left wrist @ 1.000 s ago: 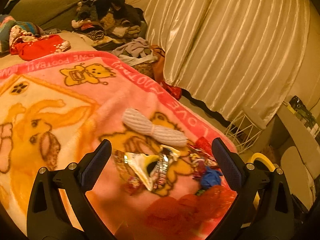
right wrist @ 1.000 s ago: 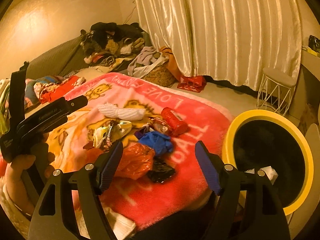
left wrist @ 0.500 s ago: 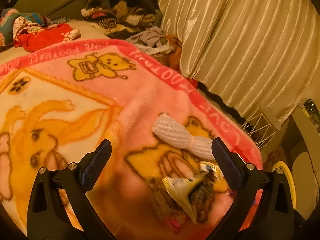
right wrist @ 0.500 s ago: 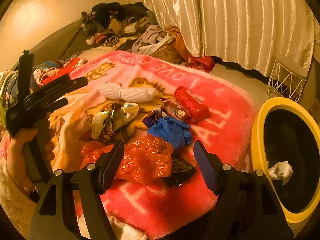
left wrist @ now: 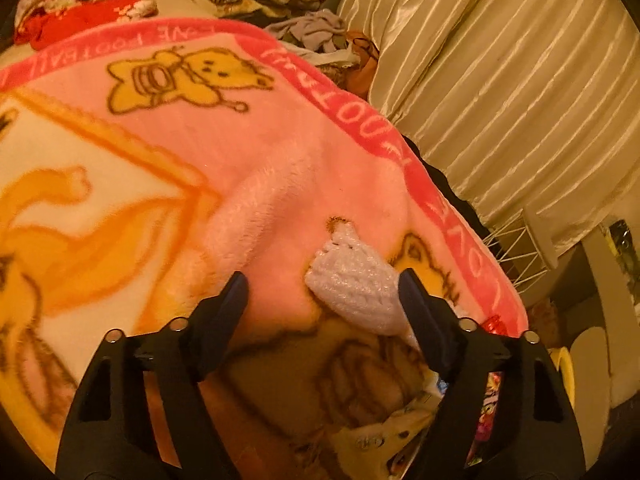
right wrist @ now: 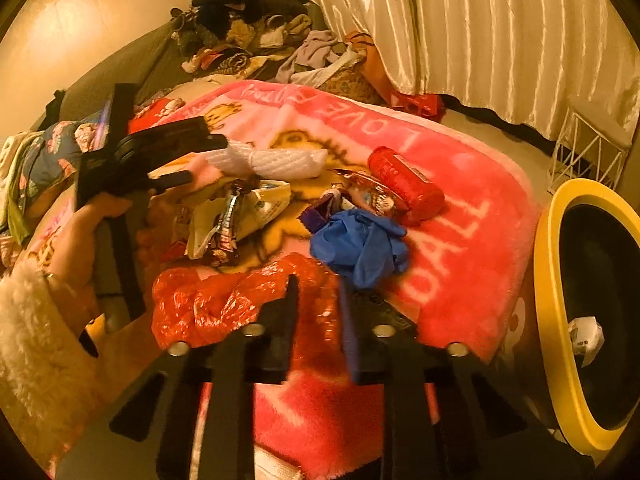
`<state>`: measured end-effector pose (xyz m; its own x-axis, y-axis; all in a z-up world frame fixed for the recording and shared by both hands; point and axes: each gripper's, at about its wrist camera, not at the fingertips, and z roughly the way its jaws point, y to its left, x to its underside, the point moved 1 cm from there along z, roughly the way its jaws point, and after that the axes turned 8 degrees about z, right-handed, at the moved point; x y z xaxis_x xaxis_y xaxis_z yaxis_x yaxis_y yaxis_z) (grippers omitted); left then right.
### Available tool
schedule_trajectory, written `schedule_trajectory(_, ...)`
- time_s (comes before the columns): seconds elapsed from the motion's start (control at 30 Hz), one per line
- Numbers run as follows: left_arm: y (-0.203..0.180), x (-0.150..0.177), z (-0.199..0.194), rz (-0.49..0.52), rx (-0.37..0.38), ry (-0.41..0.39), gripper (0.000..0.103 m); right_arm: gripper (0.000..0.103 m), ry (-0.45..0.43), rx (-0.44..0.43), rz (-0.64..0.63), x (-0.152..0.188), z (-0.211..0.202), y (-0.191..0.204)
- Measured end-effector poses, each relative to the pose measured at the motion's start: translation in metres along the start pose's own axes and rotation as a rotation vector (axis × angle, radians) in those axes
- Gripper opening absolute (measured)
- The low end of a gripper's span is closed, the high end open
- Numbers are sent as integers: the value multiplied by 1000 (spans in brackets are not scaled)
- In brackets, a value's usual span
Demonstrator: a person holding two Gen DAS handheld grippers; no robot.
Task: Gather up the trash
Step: 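Grasp a white foam mesh sleeve with the left tool while the right tool grasps the orange-red plastic bag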
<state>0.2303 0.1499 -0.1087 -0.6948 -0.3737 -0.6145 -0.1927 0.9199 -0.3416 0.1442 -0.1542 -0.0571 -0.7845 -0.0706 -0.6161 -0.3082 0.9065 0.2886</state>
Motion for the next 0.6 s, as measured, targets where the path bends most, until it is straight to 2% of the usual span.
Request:
schedule_trajectory(0.1,-2,-2,5,-12,33,10,49,9,-10,-15,-18,1,-3,3)
schedule_trajectory(0.13,-2,-2,6,-16,41,15,38,9,-13,-19,-23,1,-4,3)
schedule_trajectory(0.17,-3,-2,7,-16,47,19,32,8,-14,-23,-25,0,-4,4)
schedule_trajectory(0.2,-5,-2,5,-10,47,16,30,8,-16,-25,-27,0,-4,4)
schedule_trajectory(0.27,-9,-2,1,7,51,6,18,7,-19,-31,-28,0,-5,5)
schedule_trajectory(0.37,-14,0,-12,28,62,-26,12,6,-30,-38,-29,0,-7,5)
schedule_trajectory(0.6,-20,11,-55,51,96,-118,10,5,-61,-57,-68,2,-14,11)
